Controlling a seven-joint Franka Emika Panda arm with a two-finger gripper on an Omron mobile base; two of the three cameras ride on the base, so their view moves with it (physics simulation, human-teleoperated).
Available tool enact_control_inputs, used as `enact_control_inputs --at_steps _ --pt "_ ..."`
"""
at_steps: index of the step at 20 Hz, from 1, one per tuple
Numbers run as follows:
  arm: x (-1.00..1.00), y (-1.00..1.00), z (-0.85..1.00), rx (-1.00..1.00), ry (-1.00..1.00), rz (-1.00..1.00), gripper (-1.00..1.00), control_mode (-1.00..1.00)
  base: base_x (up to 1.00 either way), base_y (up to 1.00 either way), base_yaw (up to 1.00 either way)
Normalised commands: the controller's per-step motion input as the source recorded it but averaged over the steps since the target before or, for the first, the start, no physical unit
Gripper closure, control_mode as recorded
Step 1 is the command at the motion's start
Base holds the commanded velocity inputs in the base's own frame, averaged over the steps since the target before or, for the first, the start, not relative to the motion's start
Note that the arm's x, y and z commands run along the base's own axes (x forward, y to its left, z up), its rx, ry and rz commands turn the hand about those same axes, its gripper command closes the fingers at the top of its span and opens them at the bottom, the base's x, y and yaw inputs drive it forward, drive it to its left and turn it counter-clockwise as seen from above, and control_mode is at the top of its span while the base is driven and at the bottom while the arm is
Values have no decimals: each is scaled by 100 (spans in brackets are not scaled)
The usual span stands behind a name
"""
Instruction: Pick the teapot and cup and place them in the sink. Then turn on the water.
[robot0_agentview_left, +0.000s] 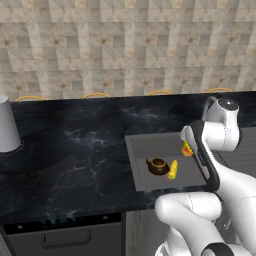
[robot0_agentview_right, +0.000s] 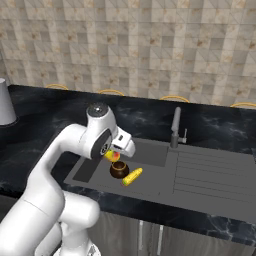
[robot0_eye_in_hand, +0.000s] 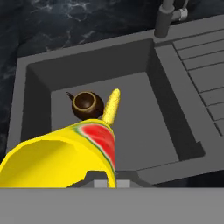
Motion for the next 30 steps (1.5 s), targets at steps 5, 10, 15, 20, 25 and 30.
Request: enact_control_inputs --at_steps 5,10,15,20,25,30 --pt "0 0 0 0 16 -27 100 -100 0 0 0" --pt "0 0 0 10 23 -28 100 -100 0 0 0" --pt "15 -3 0 24 19 -31 100 -100 0 0 0" --pt "38 0 -3 21 2 -22 100 -100 0 0 0" --pt "7 0 -33 2 -10 -18 100 -100 0 0 0" --pt "3 0 -38 0 -11 -17 100 -100 0 0 0"
